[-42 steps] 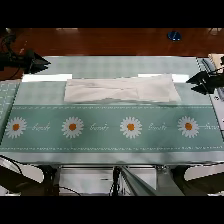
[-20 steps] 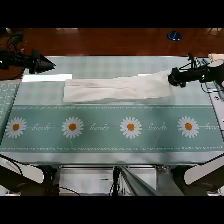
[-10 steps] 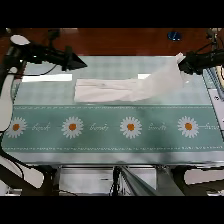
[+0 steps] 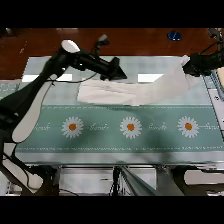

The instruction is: Fold the shirts.

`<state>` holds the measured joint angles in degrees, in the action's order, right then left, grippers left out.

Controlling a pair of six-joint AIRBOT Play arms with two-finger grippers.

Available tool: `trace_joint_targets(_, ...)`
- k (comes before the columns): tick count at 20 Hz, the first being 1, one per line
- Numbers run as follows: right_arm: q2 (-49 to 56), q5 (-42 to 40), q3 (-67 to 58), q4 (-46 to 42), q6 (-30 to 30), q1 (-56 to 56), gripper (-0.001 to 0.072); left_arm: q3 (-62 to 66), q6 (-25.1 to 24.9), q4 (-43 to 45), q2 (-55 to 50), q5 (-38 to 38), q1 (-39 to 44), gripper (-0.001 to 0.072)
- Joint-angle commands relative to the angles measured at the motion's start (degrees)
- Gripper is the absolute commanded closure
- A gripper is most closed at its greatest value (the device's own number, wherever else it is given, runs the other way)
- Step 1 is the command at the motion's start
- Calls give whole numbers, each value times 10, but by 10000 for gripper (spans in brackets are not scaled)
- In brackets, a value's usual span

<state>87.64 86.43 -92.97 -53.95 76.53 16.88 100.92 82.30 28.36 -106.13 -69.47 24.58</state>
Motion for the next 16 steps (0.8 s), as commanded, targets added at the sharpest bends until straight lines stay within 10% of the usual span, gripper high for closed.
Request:
trace_joint_targets(1, -23, 10, 0, -22, 4, 0, 692, 0, 32, 12, -20, 48, 72, 684)
trace_joint_targets(16, -80, 75, 0, -15, 28, -2, 692, 0, 76, -21, -127, 236, 173, 685)
